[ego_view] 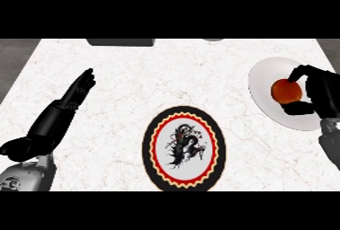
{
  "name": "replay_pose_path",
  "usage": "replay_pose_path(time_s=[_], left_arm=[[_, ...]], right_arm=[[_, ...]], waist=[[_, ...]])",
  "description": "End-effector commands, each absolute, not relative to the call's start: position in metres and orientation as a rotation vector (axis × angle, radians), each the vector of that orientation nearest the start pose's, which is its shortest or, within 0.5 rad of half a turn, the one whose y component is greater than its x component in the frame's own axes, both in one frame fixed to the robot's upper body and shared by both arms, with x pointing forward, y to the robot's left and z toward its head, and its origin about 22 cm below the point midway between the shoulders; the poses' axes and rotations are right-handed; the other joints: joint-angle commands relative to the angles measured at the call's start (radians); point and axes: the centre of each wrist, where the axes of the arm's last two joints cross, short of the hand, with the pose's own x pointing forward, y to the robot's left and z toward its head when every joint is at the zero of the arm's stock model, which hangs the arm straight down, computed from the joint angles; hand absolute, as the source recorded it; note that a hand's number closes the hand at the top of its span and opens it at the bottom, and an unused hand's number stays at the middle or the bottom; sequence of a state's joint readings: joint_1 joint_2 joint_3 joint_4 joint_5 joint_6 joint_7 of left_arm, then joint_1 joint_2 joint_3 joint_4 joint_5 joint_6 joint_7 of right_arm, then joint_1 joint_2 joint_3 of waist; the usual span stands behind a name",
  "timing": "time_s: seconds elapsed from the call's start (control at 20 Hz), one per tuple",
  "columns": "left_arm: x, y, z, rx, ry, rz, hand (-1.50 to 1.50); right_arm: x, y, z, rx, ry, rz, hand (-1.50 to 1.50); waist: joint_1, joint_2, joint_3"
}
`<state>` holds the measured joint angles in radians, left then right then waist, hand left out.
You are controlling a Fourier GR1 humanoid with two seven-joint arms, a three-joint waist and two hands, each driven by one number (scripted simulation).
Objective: Pick the tomato from the plate and place it in the plate
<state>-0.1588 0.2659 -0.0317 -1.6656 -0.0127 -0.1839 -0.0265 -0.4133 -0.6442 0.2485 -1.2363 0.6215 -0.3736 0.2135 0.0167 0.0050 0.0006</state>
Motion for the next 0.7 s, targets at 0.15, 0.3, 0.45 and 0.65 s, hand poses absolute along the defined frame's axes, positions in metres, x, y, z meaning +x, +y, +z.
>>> replay_pose_path(time_s=[0.15,0.3,0.45,0.65], left_arm=[[0.267,0.259,0.080,-0.019,-1.781,-0.497,0.00],[0.269,0.269,0.082,0.010,-1.798,-0.484,0.00],[0.274,0.239,0.089,-0.006,-1.796,-0.478,0.00],[0.285,0.257,0.086,0.001,-1.786,-0.459,0.00]], right_arm=[[0.354,-0.357,0.032,-1.132,-1.174,0.747,-1.50],[0.358,-0.378,0.020,-1.127,-1.219,0.753,-1.50],[0.363,-0.376,0.009,-1.131,-1.320,0.741,-1.50],[0.382,-0.378,0.034,-1.081,-1.469,0.672,-1.50]], waist=[[0.027,0.006,0.002],[0.012,0.003,0.001],[0.011,0.004,0.002],[0.009,0.005,0.002]])
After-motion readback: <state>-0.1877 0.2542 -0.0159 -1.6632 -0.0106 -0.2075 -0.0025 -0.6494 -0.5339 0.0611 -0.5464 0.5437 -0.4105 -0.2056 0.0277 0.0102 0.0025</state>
